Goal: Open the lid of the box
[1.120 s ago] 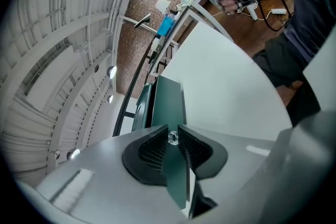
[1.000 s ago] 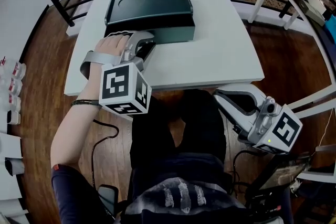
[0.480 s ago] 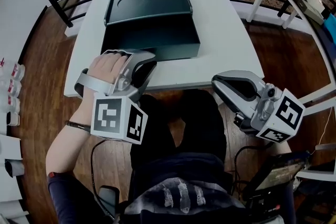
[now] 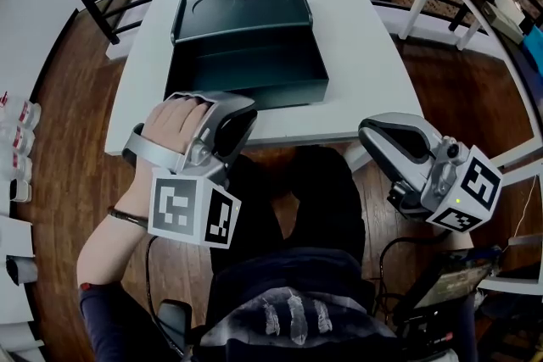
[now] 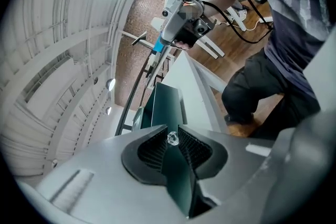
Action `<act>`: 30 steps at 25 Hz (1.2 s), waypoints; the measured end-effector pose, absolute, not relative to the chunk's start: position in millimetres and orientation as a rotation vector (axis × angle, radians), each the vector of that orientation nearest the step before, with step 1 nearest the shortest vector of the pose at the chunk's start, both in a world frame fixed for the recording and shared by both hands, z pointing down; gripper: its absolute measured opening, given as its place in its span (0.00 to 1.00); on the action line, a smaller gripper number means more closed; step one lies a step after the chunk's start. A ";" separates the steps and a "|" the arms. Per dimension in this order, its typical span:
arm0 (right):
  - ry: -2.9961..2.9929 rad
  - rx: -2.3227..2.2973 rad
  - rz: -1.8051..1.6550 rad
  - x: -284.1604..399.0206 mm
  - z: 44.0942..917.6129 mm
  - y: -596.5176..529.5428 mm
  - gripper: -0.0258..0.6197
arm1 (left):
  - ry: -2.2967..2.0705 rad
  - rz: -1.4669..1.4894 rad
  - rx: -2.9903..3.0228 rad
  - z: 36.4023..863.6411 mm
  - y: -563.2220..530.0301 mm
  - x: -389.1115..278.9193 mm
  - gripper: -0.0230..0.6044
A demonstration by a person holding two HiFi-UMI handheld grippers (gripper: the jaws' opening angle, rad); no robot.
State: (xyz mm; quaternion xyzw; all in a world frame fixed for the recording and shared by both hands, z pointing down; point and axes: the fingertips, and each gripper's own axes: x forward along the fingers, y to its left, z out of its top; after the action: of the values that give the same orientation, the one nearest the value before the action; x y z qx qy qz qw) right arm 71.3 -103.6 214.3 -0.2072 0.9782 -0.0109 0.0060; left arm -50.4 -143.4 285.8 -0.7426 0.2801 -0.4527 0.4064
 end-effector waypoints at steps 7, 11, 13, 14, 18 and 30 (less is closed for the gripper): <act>3.062 -0.631 -0.040 68.7 214.6 -104.0 0.04 | 0.700 -1.079 -1.960 281.6 -136.6 -50.1 0.14; 3.069 -0.628 -0.045 66.7 218.3 -105.1 0.04 | 0.669 -0.936 -2.054 265.8 -116.1 -39.6 0.04; 3.068 -0.631 -0.045 66.4 218.1 -105.6 0.04 | 0.671 -0.903 -2.058 258.9 -109.6 -38.5 0.04; 3.067 -0.633 -0.043 66.4 217.3 -105.9 0.04 | 0.679 -0.882 -2.063 254.3 -106.9 -39.0 0.04; 3.063 -0.639 -0.019 66.8 210.8 -107.7 0.04 | 0.688 -0.723 -2.114 219.8 -101.1 -43.3 0.04; 3.136 -0.622 -0.122 47.0 209.5 -126.9 0.04 | 0.770 -0.318 -3.049 216.5 -117.5 -98.5 0.05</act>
State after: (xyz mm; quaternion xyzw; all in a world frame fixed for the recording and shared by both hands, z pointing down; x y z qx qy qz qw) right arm 47.0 -126.9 209.5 -0.1944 0.9797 -0.0382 -0.0290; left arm -98.5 -117.5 216.5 -0.9646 0.2437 -0.1006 -0.0096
